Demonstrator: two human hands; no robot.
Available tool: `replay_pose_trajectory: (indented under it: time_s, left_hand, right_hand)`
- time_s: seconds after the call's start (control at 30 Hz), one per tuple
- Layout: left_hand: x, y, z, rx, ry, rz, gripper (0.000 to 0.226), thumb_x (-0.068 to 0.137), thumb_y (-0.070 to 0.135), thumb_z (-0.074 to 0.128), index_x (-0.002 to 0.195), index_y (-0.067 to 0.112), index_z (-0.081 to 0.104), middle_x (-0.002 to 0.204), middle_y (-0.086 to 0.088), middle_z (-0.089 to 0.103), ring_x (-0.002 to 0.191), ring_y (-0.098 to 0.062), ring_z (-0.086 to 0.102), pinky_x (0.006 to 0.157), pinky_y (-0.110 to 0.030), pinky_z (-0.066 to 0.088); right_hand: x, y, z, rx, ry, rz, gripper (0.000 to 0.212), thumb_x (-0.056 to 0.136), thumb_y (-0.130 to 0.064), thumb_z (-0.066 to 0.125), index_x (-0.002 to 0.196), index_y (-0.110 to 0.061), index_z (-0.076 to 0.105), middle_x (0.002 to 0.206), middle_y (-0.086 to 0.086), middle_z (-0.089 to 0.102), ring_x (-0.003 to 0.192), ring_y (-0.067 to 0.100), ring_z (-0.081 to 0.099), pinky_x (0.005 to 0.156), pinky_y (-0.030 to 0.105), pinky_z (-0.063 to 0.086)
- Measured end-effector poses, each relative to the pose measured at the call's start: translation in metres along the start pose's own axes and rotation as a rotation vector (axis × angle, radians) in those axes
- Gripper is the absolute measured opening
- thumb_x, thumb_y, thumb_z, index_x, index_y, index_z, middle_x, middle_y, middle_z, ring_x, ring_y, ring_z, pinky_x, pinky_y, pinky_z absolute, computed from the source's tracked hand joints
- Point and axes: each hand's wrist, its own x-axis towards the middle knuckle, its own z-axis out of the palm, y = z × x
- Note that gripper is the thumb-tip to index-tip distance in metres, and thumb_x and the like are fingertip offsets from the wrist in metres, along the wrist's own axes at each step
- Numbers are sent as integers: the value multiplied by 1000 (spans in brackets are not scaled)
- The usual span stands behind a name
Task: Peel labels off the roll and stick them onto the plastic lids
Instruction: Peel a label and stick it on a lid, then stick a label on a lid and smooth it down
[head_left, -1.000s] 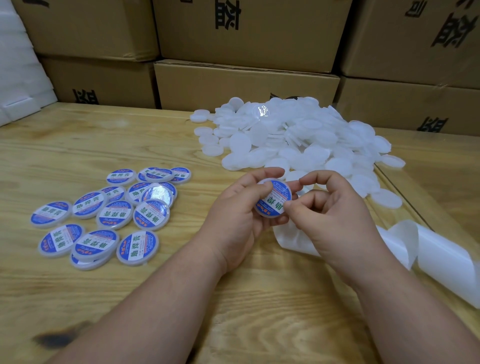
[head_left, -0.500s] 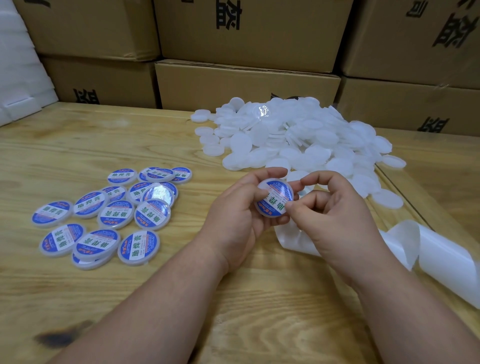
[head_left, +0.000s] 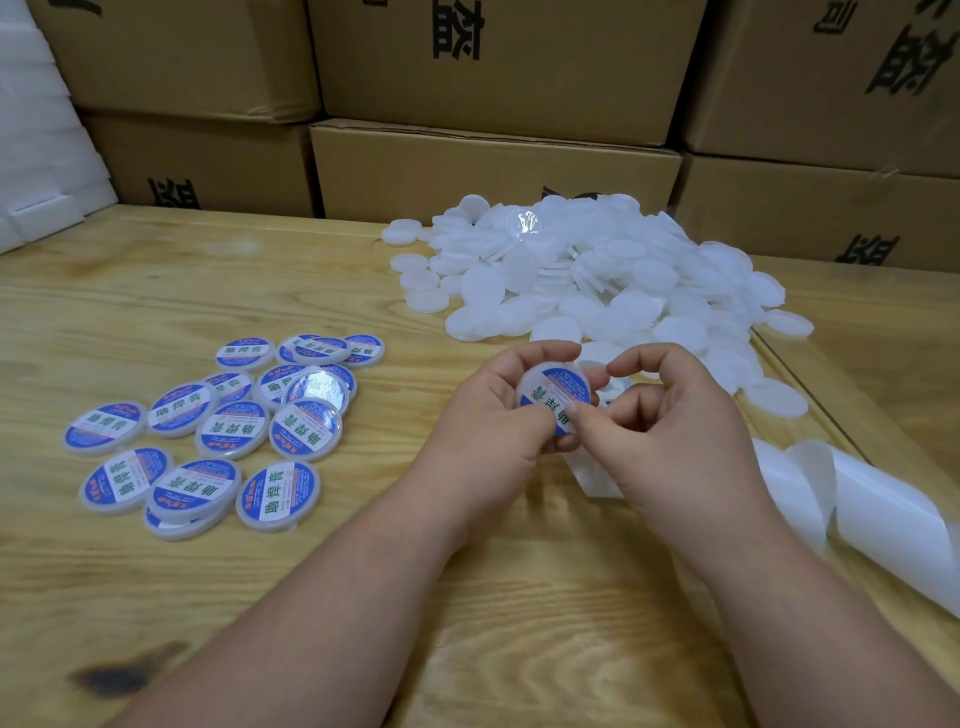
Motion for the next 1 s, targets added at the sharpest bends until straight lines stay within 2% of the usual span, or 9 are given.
replay_pose_trajectory:
  time_s: [0.1,0.17,0.33,0.4,0.5,0.67,0.77,0.83,1.0]
  left_hand:
    - [-1,-2,-3,52,40,38,51,73,-2,53,118,20,60,110,-4,77,101,-16,74,75,-25,58]
    - [0,-1,-7,87,90,62,47,75,1,58,117,22,59,107,0,78,99,-13,74,69,-20,56]
    - [2,5,-18,94,213,39,40,81,7,82,112,22,61,99,-5,79,87,-16,75,57,-20,52]
    - [3,10,-21,103,260,21,30,85,18,81,109,22,64,95,-7,79,82,-19,76,52,-21,52]
    - [5,20,-32,197,334,38,12,99,30,64,106,21,66,88,-2,80,78,-18,77,48,-22,53]
    - [-3,35,-63,486,473,152,31,107,45,41,103,28,66,79,2,78,62,-14,73,45,-23,51]
    - [-5,43,-80,739,699,241,23,103,51,47,96,34,61,64,4,68,48,-6,61,49,-29,45]
    - [-6,48,-91,856,817,254,21,97,54,56,88,35,56,58,5,54,51,-13,54,49,-35,41]
    - [-10,52,-113,844,901,166,24,87,53,71,77,32,66,58,8,58,49,-7,53,52,-34,45]
  right_hand:
    - [0,0,-2,-52,92,-28,21,86,-34,77,91,-33,56,46,-11,53,44,4,52,51,21,40]
    - [0,-2,-5,-32,144,-27,17,89,-38,73,88,-32,58,46,-7,48,53,16,63,55,29,43]
    - [0,-3,-8,25,208,-18,14,94,-27,67,82,-29,60,58,16,53,66,33,67,55,23,48]
    - [0,-3,-8,36,208,-16,15,94,-26,67,80,-30,60,59,18,54,65,33,66,55,22,48]
    - [-1,-4,-9,62,212,0,15,93,-24,66,80,-29,61,58,15,57,61,24,67,49,14,46]
    - [0,-3,-10,53,211,8,11,93,-25,65,82,-27,62,57,13,58,58,17,67,48,10,44]
    - [-1,-4,-9,56,199,15,11,92,-24,65,82,-27,62,58,15,57,58,15,67,48,10,43]
    - [-1,-4,-9,60,193,16,11,92,-24,65,82,-27,62,57,15,56,57,15,66,47,10,43]
    - [-2,-2,-7,38,204,2,12,92,-27,65,81,-30,62,61,9,62,63,19,66,53,22,46]
